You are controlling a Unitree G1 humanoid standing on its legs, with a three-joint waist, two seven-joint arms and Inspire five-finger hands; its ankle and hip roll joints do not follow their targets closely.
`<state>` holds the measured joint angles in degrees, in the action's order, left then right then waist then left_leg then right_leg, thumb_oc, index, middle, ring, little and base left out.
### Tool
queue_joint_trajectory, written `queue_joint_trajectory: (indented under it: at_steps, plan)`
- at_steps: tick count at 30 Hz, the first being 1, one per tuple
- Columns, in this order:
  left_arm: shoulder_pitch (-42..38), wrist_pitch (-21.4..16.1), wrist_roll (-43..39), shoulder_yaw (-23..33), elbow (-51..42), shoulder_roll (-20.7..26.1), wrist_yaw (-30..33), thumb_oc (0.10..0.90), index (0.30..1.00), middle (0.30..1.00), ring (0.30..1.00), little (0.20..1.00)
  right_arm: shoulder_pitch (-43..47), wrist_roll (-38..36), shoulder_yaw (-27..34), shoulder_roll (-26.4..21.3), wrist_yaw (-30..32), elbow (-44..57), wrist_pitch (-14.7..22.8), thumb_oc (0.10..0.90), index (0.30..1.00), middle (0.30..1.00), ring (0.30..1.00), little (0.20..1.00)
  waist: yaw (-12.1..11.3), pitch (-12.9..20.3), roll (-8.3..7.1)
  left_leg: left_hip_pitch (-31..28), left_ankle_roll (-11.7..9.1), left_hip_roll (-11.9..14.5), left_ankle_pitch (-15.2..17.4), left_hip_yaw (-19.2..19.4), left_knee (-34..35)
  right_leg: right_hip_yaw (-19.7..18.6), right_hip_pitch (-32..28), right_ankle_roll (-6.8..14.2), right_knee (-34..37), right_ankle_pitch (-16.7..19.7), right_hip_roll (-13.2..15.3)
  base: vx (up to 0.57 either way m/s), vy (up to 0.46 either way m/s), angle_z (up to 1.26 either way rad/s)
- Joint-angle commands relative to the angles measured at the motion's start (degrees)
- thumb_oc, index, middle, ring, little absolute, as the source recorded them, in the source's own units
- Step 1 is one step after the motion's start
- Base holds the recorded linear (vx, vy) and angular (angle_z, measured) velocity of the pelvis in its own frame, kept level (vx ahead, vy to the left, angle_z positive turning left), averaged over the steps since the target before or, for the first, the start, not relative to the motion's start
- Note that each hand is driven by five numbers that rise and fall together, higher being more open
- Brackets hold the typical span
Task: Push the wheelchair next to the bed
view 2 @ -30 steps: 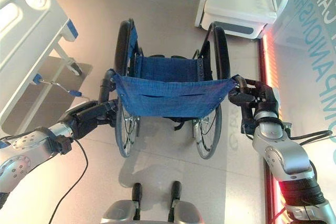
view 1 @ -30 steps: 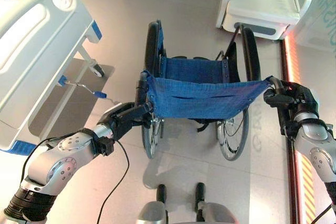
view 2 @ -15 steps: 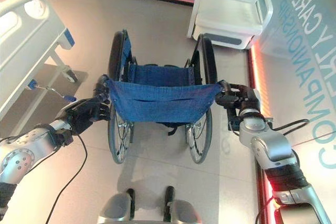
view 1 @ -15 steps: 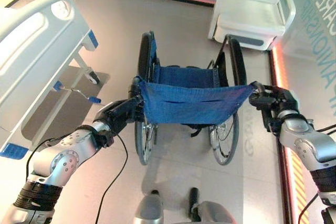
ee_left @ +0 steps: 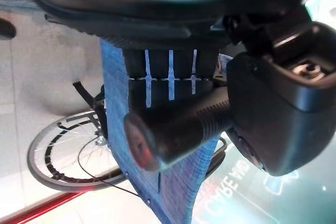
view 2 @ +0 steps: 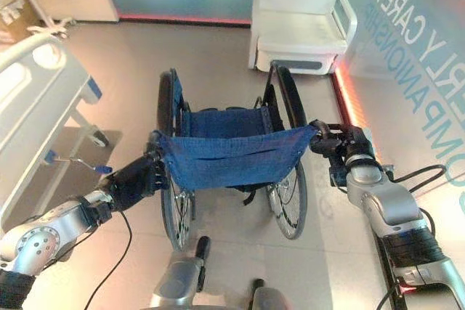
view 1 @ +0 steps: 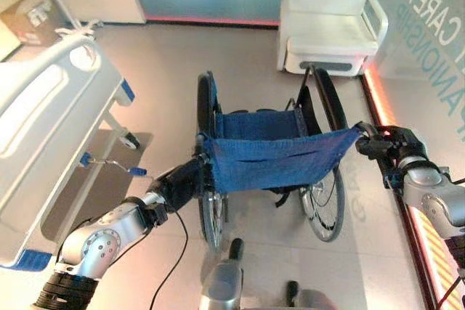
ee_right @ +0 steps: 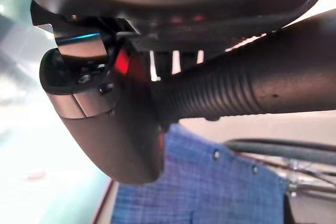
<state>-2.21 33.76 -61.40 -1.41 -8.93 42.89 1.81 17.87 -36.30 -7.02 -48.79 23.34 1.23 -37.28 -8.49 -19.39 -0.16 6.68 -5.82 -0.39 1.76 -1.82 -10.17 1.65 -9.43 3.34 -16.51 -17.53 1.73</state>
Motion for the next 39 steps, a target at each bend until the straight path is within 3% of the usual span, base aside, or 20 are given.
queue_joint_trajectory:
  at_steps: [1,3,5,8,11,13,15,17,18,20,23,25,27,28,31,32,33,35,37,39]
  plan:
    - [-3.0,-7.4,3.0,9.0,3.2,2.4,1.5,0.400,0.300,0.300,0.300,0.300,0.8,-3.2,-3.0,2.2,-6.4,7.1,4.0,0.400,0.300,0.300,0.300,0.300,-1.8,7.7,-1.78,4.7,3.6,-0.5,-10.9,-1.6,3.4,4.1,-5.4,0.7,-0.9,4.9,-2.1,0.52,0.223,0.08]
    - [-3.0,-6.8,3.0,9.4,3.2,2.8,0.5,0.400,0.300,0.300,0.300,0.300,1.0,-3.7,-2.8,1.9,-5.8,7.2,3.6,0.400,0.300,0.300,0.300,0.300,-2.0,8.4,-2.12,4.1,4.5,-1.5,-10.3,-1.5,3.0,4.8,-4.4,1.6,-4.8,6.3,-1.2,0.50,0.230,0.01]
    - [-2.8,-5.2,2.1,10.6,2.6,4.4,-1.2,0.400,0.300,0.300,0.300,0.300,1.4,-4.8,-2.4,1.7,-4.6,7.5,2.7,0.400,0.300,0.300,0.300,0.300,-2.3,10.1,-2.85,2.6,7.0,-4.2,-8.5,-1.4,2.8,6.2,-1.1,4.2,-15.6,12.0,0.7,0.53,0.244,-0.06]
    - [-3.6,-3.9,1.3,11.1,2.4,5.3,-1.7,0.400,0.300,0.300,0.300,0.300,2.2,-4.9,-2.8,2.8,-4.0,6.5,3.5,0.400,0.300,0.300,0.300,0.300,-2.3,10.7,-3.09,1.9,8.6,-5.6,-6.6,-1.2,2.0,6.1,3.4,5.4,-20.3,15.1,2.2,0.31,0.091,0.01]
    - [-4.9,-3.8,0.4,10.4,2.2,5.9,-1.7,0.400,0.300,0.300,0.300,0.300,2.9,-3.6,-2.5,3.7,-4.8,5.9,4.5,0.400,0.300,0.300,0.300,0.300,-2.3,10.2,-3.03,3.0,9.0,-7.0,-5.6,-0.9,0.3,7.0,4.7,3.5,-14.5,13.5,1.7,0.26,-0.031,0.01]
    - [-6.6,-5.3,0.3,9.3,2.6,5.9,-1.4,0.400,0.300,0.300,0.300,0.300,5.1,-2.7,-3.1,4.1,-5.8,4.9,6.0,0.400,0.300,0.300,0.300,0.300,-2.2,8.6,-2.86,3.8,8.3,-8.0,-3.7,-2.1,-2.9,7.2,6.0,1.4,-3.8,11.3,1.7,0.26,-0.121,-0.29]
    - [-8.4,-7.6,0.8,7.8,3.8,4.7,-0.8,0.400,0.300,0.300,0.300,0.300,7.0,-2.4,-4.0,4.4,-6.0,3.7,7.5,0.400,0.300,0.300,0.300,0.300,-0.9,6.2,-2.94,3.8,7.3,-8.9,-1.9,-2.5,-6.0,5.3,8.1,0.5,4.3,14.1,1.0,0.23,-0.114,-0.41]
    - [-9.1,-8.6,1.6,6.8,4.7,3.3,-0.5,0.400,0.300,0.300,0.300,0.300,7.8,-2.1,-4.1,4.8,-5.7,3.0,7.8,0.400,0.300,0.300,0.300,0.300,0.4,4.6,-3.31,2.9,6.9,-9.7,0.0,-2.6,-8.1,2.5,9.1,1.5,9.3,18.6,1.3,0.38,-0.196,0.54]
    - [-9.7,-8.9,2.3,5.9,4.9,2.8,0.0,0.400,0.300,0.300,0.300,0.300,8.5,-2.2,-4.4,5.1,-4.5,2.7,7.2,0.400,0.300,0.300,0.300,0.300,2.0,3.6,-3.96,1.2,7.2,-10.0,2.4,-2.4,-10.1,-0.1,12.5,3.2,13.3,22.8,2.3,0.47,-0.275,1.20]
    - [-10.3,-8.2,2.6,5.3,5.0,3.4,0.8,0.400,0.300,0.300,0.300,0.300,9.7,-4.1,-4.7,5.3,-2.3,2.8,5.5,0.400,0.300,0.300,0.300,0.300,3.7,2.4,-4.89,-1.8,8.0,-9.6,6.9,-2.5,-12.7,-1.6,17.3,5.5,17.0,26.7,4.1,0.54,-0.313,0.73]
    - [-10.2,-7.4,4.0,4.8,4.4,3.8,0.6,0.400,0.300,0.300,0.300,0.300,10.2,-6.0,-3.9,5.5,-0.2,2.9,3.6,0.400,0.300,0.300,0.300,0.300,5.1,1.4,-5.75,-6.0,9.2,-9.4,13.7,-4.5,-16.9,-2.5,20.3,6.9,20.5,29.4,5.4,0.64,-0.315,0.49]
    - [-9.6,-7.5,4.6,5.2,3.8,3.7,-0.1,0.400,0.300,0.300,0.300,0.300,11.0,-6.5,-4.1,5.7,0.4,2.4,3.7,0.400,0.300,0.300,0.300,0.300,5.0,1.4,-6.00,-6.3,10.1,-9.5,16.3,-4.8,-20.4,-2.5,19.0,6.4,18.6,27.9,4.6,0.51,-0.272,0.81]
    - [-9.6,-7.6,4.5,5.2,3.4,2.9,0.5,0.400,0.300,0.300,0.300,0.300,12.0,-6.8,-4.6,5.9,0.8,1.6,3.3,0.400,0.300,0.300,0.300,0.300,4.9,2.2,-6.08,-6.1,9.9,-9.5,16.1,-5.1,-23.3,-2.1,18.5,5.8,15.1,27.1,3.8,0.55,-0.223,1.00]
    - [-8.8,-8.0,4.3,5.6,3.4,2.1,0.2,0.400,0.300,0.300,0.300,0.300,12.3,-6.4,-4.5,5.4,0.4,1.0,2.4,0.400,0.300,0.300,0.300,0.300,5.4,3.6,-5.49,-8.4,9.0,-8.5,13.9,-5.8,-24.9,-1.8,18.4,4.6,12.4,25.7,2.5,0.62,-0.155,1.02]
    - [-7.2,-7.8,4.0,5.9,2.4,-0.3,1.7,0.400,0.300,0.300,0.300,0.300,11.6,-3.3,-4.4,4.8,-2.3,1.0,0.4,0.400,0.300,0.300,0.300,0.300,6.6,6.6,-4.24,-10.8,4.7,-5.8,2.0,-5.3,-32.6,0.9,16.3,0.9,10.9,23.7,1.2,0.48,-0.103,0.53]
    - [-6.1,-7.7,3.9,6.4,2.1,-1.3,2.0,0.400,0.300,0.300,0.300,0.300,11.2,-1.9,-4.3,4.5,-3.7,1.2,-0.3,0.400,0.300,0.300,0.300,0.300,6.7,7.5,-3.98,-9.9,2.9,-6.4,-3.0,-4.8,-38.3,1.9,14.9,-0.5,10.9,22.6,0.7,0.51,-0.154,0.74]
    - [-5.7,-7.1,4.2,6.9,1.8,-1.9,1.6,0.400,0.300,0.300,0.300,0.300,11.2,-1.4,-4.2,4.0,-4.6,1.2,-0.9,0.400,0.300,0.300,0.300,0.300,6.2,7.9,-4.30,-5.8,2.3,-7.6,-5.6,-3.6,-43.8,3.4,12.3,-1.8,10.5,21.6,0.6,0.44,-0.155,0.53]
    - [-5.6,-6.5,3.7,7.0,1.4,-2.3,1.9,0.400,0.300,0.300,0.300,0.300,11.4,-2.0,-4.5,3.0,-4.9,2.3,-1.8,0.400,0.300,0.300,0.300,0.300,5.3,7.7,-4.54,-0.2,3.1,-8.0,-4.7,-2.8,-42.9,3.6,9.5,-2.4,10.1,20.7,-0.1,0.43,-0.149,0.16]
    - [-5.1,-6.5,3.0,7.6,1.1,-1.6,1.8,0.400,0.300,0.300,0.300,0.300,11.7,-2.2,-4.8,2.3,-5.5,3.1,-2.0,0.400,0.300,0.300,0.300,0.300,4.3,7.1,-4.43,1.8,4.1,-8.0,-3.4,-2.6,-36.6,2.6,7.5,-2.4,9.5,19.5,-1.3,0.45,-0.118,-0.18]
    - [-4.2,-7.0,2.1,8.3,1.0,-0.5,1.5,0.400,0.300,0.300,0.300,0.300,12.7,-2.4,-5.7,2.6,-5.3,3.4,-1.9,0.400,0.300,0.300,0.300,0.300,3.0,6.4,-3.88,1.8,4.7,-6.6,-4.1,-2.1,-25.0,0.9,5.1,-2.5,8.9,17.5,-3.4,0.42,-0.086,-0.30]
